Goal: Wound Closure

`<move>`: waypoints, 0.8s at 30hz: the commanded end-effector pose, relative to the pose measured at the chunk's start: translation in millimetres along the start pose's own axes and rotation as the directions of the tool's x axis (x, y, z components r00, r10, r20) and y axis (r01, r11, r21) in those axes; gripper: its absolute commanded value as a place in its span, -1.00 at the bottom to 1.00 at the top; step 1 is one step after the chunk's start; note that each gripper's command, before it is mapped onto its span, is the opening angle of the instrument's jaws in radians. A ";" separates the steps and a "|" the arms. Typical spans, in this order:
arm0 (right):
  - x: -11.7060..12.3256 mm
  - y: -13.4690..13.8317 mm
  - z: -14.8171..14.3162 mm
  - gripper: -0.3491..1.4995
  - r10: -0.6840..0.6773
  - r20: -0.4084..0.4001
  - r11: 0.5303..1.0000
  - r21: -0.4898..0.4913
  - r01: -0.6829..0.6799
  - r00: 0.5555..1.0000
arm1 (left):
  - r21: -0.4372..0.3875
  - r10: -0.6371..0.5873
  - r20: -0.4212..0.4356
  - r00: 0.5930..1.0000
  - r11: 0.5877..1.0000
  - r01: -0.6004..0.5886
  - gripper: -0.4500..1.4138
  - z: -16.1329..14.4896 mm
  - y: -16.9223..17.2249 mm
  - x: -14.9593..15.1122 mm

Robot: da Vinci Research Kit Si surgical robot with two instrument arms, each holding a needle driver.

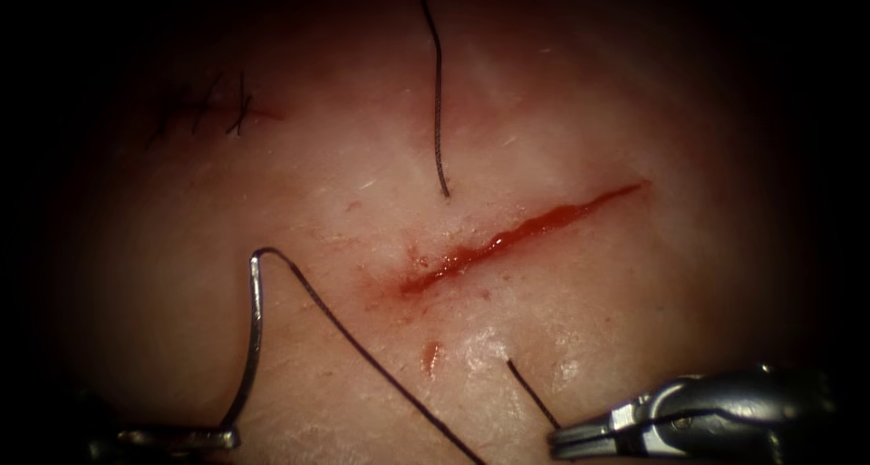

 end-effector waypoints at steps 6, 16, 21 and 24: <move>-0.5 -1.1 -0.1 -1.00 0.005 -0.001 1.000 -0.007 -0.005 1.000 | 0.000 -0.005 -0.002 1.000 1.000 0.005 -1.00 0.6 1.0 -0.6; -1.1 -2.2 -2.4 -1.00 0.019 0.008 0.999 -0.031 -0.018 1.000 | -0.001 -0.005 -0.002 1.000 1.000 0.005 -1.00 0.5 1.1 -0.6; -1.6 -2.7 -3.6 -1.00 0.033 0.009 0.999 -0.042 -0.033 0.999 | -0.001 -0.005 -0.002 1.000 1.000 0.005 -1.00 0.5 1.1 -0.5; -1.8 -3.0 -4.1 -1.00 0.038 0.008 0.998 -0.044 -0.037 0.999 | -0.001 -0.005 -0.002 1.000 1.000 0.005 -1.00 0.5 1.1 -0.5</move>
